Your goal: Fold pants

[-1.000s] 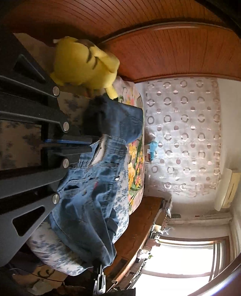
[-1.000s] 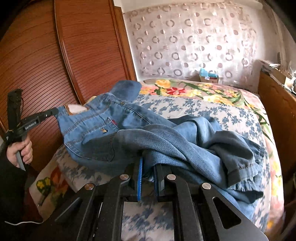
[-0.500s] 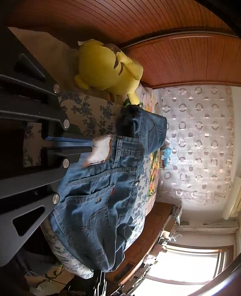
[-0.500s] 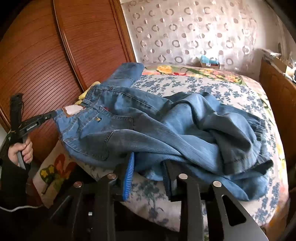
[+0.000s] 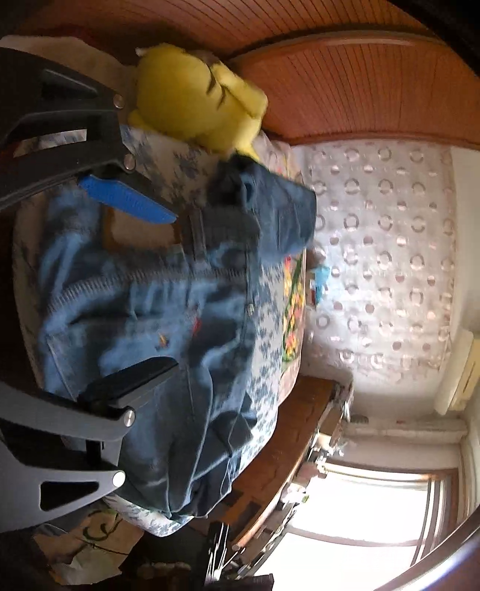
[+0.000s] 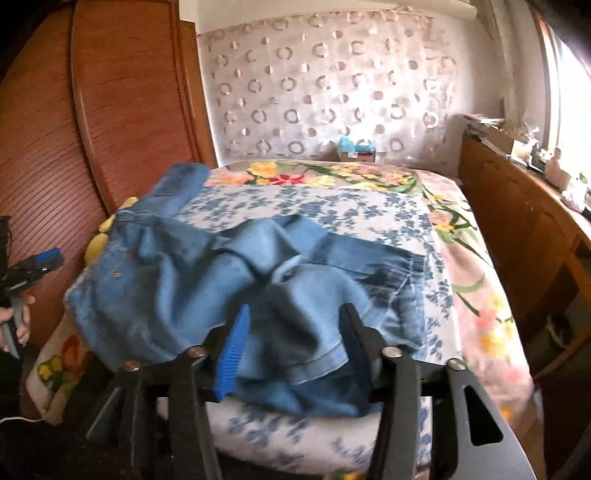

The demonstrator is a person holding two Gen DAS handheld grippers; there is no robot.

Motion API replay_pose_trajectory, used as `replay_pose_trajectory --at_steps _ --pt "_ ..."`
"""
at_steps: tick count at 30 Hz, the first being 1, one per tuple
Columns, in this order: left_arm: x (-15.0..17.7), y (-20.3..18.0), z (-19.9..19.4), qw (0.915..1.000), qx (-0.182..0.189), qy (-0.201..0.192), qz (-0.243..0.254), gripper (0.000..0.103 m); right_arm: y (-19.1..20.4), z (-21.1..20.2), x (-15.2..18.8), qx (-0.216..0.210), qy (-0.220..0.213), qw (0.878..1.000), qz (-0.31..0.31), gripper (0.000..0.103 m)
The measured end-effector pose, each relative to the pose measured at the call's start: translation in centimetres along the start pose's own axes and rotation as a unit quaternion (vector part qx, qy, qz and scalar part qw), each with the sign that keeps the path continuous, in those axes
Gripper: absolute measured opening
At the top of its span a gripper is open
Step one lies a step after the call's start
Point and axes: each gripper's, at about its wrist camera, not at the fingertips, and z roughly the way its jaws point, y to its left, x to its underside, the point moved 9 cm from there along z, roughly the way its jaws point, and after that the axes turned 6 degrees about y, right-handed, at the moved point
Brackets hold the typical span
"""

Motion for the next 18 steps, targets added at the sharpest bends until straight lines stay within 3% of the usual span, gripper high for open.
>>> replay_pose_trajectory --at_steps 8,10,11,14,18 --pt "-1.2 -5.1 2.4 0.999 0.024 -0.003 0.038 0.075 1.4 6.3 0.3 -0.014 0.066 0.997 -0.03 0.055" --pt "-1.0 -5.8 2.8 0.9986 0.028 0.002 0.045 0.075 1.1 7.3 -0.4 -0.012 0.073 0.996 -0.041 0.016" --pt "-0.9 -6.0 2.9 0.9985 0.028 0.004 0.047 0.075 0.8 7.3 -1.0 -0.009 0.073 0.996 -0.044 0.002" --pt "-0.7 -6.6 3.1 0.9984 0.031 0.006 0.047 0.075 -1.4 6.9 -4.7 0.004 0.049 0.998 -0.037 0.001" --pt "-0.6 -7.1 3.2 0.9983 0.033 0.009 0.048 0.075 -4.6 6.5 -10.4 0.061 0.003 0.998 -0.001 0.001"
